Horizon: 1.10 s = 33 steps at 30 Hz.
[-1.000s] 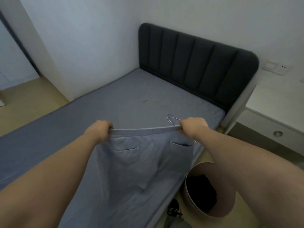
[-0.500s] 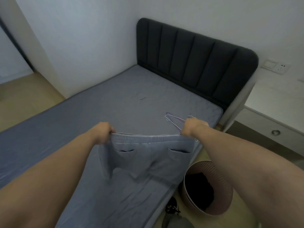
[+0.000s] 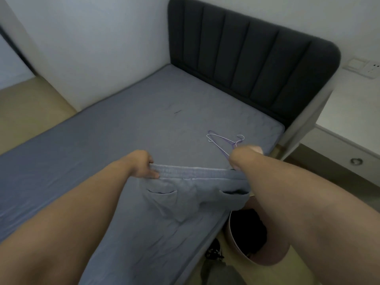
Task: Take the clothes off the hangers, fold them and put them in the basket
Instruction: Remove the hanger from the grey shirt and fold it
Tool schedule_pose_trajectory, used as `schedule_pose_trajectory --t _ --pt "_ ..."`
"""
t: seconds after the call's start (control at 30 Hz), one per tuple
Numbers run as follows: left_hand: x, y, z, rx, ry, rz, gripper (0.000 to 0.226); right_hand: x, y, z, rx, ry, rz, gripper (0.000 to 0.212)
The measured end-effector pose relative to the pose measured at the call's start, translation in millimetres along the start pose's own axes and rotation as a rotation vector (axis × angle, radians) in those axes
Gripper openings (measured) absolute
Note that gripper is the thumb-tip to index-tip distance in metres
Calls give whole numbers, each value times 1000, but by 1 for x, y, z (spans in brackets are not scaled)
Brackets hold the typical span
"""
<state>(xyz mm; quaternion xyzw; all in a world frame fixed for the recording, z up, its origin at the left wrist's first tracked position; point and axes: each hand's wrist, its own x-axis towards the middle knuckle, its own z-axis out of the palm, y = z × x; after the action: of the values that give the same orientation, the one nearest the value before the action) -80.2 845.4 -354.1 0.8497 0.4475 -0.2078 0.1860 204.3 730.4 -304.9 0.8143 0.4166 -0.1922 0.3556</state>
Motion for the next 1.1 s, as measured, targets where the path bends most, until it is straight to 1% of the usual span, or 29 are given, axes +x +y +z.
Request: schedule_pose_trajectory --t 0.07,0.13,0.2,0.27,0.37,0.43,0.5,0.6,0.73,0.8,0.83,0.93,0.97,1.03,1.1 --pt "12 1 -4 7 -4 -27 41 16 2 -4 4 53 -1 53" --pt "25 2 -8 16 -22 -69 35 37 4 -6 30 66 2 52" --pt "34 6 -12 43 -16 -91 33 52 5 -9 120 96 21 51" --pt "46 10 -17 41 29 -112 31 67 8 -15 222 147 17 46" --pt "58 14 -28 -36 145 -196 34 86 16 -20 356 219 -30 41" --pt "63 14 -35 -154 233 -273 39 95 24 -28 407 249 -61 39" --pt "66 17 -41 -210 297 -311 43 100 31 -36 433 278 -89 39" --pt "67 22 -54 -154 357 -303 34 94 36 -54 445 361 -156 38" --pt "69 29 -82 -45 556 -267 16 98 35 -73 575 503 -146 40" --pt "73 24 -82 -55 641 -253 18 98 34 -71 596 556 -139 39" --pt "75 21 -78 -102 677 -249 19 97 33 -67 596 577 -139 38" --pt "72 17 -47 -370 763 -294 29 97 25 -38 595 588 -146 31" --pt "70 16 -30 -393 784 -278 26 97 20 -24 591 581 -149 30" --pt "65 13 13 -307 794 -193 14 101 5 11 581 534 -160 33" --pt "63 4 71 -163 774 -100 17 104 -13 53 599 438 -183 36"
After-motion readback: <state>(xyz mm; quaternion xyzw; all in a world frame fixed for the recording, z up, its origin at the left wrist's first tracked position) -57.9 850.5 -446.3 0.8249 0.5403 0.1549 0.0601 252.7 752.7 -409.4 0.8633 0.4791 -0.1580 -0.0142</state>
